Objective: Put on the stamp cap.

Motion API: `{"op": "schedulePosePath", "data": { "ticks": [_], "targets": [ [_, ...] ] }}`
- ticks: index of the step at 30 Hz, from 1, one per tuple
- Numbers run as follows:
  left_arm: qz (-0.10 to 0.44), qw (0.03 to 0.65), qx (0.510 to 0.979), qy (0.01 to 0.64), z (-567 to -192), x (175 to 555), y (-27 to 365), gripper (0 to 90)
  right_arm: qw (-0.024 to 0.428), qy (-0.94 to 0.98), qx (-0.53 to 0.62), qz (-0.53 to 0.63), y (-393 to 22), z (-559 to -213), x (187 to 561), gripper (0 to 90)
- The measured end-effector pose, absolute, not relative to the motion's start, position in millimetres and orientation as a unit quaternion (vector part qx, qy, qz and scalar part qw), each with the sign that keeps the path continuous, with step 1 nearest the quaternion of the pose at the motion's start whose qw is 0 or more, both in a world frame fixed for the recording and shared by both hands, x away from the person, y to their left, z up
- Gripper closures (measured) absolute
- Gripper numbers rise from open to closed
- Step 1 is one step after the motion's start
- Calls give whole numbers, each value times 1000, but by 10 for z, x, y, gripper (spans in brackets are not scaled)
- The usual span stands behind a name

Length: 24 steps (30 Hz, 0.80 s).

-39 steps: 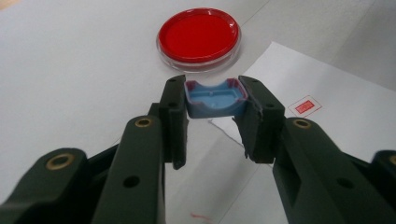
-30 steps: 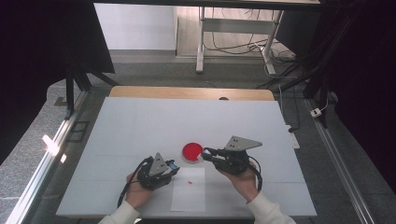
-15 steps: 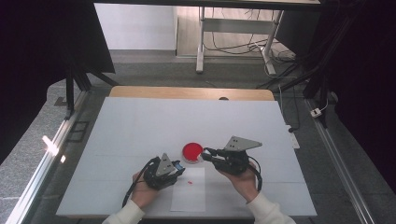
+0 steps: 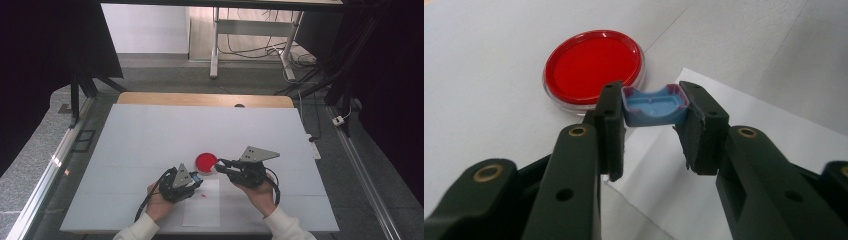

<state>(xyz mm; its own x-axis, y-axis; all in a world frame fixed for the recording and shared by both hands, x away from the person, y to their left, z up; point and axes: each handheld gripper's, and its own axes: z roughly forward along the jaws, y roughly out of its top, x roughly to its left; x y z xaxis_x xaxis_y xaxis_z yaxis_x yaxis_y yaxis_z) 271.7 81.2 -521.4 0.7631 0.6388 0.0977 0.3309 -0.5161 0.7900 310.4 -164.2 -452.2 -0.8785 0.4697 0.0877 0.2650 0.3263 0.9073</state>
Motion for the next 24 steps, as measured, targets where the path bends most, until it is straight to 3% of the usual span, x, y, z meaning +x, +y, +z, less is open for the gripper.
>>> {"op": "schedulePosePath", "data": {
  "ticks": [24],
  "targets": [
    [195, 405, 849, 276, -5213, 2745, 667, 642, 86, 810, 232, 532, -1595, -4556, 3087, 750]
  ]
}}
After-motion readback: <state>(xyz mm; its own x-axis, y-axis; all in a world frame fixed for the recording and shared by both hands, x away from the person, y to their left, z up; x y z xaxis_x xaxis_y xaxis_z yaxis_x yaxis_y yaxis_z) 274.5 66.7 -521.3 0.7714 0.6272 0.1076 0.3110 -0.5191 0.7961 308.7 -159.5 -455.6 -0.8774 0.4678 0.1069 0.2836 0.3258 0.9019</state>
